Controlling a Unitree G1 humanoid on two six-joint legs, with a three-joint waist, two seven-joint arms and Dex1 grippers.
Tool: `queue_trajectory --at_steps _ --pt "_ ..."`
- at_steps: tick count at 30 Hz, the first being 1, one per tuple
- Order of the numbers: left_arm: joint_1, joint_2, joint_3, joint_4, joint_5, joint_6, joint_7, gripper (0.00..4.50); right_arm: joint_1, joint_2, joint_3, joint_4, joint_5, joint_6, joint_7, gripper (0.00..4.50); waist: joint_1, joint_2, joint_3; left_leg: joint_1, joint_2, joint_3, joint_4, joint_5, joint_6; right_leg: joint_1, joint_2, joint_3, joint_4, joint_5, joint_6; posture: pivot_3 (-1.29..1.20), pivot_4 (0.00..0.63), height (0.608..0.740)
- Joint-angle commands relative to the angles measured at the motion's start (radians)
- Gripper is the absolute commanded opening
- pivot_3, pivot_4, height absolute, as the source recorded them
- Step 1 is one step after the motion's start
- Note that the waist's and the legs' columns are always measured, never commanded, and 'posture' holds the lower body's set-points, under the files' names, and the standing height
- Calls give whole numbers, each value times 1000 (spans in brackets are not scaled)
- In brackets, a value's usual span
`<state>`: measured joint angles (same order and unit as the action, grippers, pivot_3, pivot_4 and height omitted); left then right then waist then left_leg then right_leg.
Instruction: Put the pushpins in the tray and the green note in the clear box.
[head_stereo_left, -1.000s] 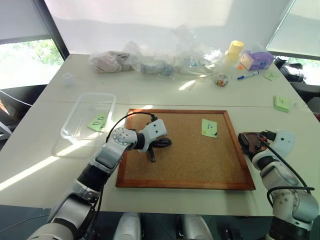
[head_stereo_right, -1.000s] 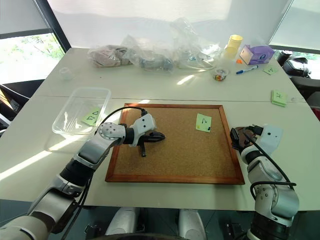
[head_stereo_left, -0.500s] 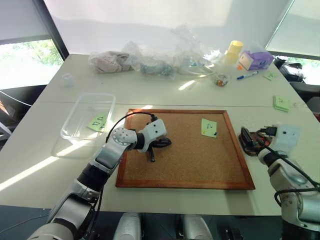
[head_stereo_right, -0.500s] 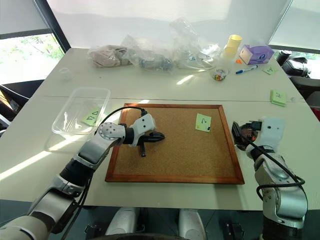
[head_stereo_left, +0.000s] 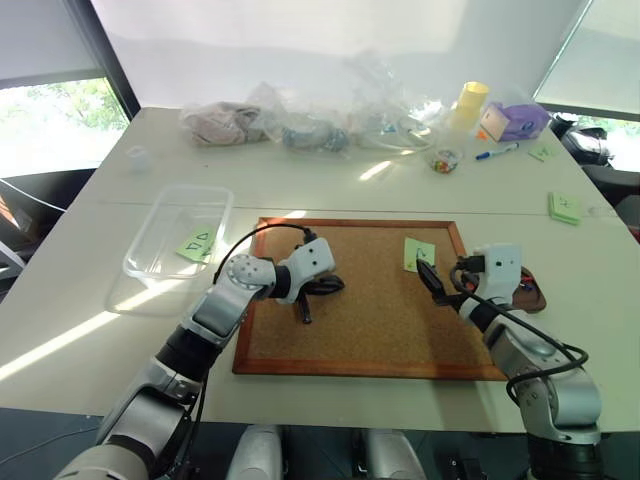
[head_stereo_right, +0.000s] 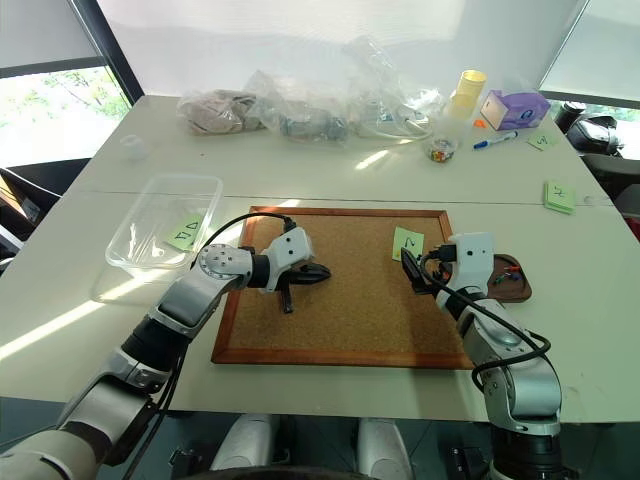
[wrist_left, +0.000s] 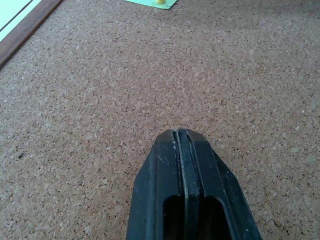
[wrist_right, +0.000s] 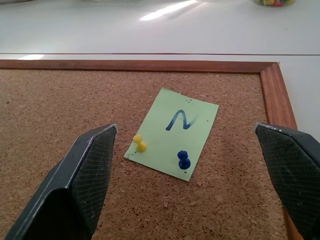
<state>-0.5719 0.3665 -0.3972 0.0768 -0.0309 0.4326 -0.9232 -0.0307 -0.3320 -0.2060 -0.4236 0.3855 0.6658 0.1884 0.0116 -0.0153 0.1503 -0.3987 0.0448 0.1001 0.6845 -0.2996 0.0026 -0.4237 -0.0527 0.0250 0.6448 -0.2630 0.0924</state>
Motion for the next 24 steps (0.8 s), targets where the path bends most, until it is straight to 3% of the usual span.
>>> queue_trajectory --at_steps 1,2,5,12,24 --pt "9 -1 -20 11 15 14 -2 0 1 1 9 13 -15 -35 14 4488 0 0 0 0 0 0 0 0 0 0 0 0 0 0 0 0 150 737" --pt "9 -1 -21 12 15 14 -2 0 -1 3 11 22 -18 -38 17 4488 -1 0 0 0 0 0 0 0 0 0 0 0 0 0 0 0 150 737" --pt "9 -1 -21 12 15 13 -2 0 -10 9 19 49 -26 -51 19 3563 -1 0 0 0 0 0 0 0 0 0 0 0 0 0 0 0 150 737" --pt "10 -3 -22 11 17 17 3 0 -21 29 18 78 -32 -79 18 13 0 0 0 0 0 0 0 0 0 0 0 0 0 0 0 0 150 737" --pt "10 -4 -28 8 20 26 5 0 14 49 -17 41 -36 -159 16 13 0 0 0 0 0 0 0 0 0 0 0 0 0 0 0 0 150 737"
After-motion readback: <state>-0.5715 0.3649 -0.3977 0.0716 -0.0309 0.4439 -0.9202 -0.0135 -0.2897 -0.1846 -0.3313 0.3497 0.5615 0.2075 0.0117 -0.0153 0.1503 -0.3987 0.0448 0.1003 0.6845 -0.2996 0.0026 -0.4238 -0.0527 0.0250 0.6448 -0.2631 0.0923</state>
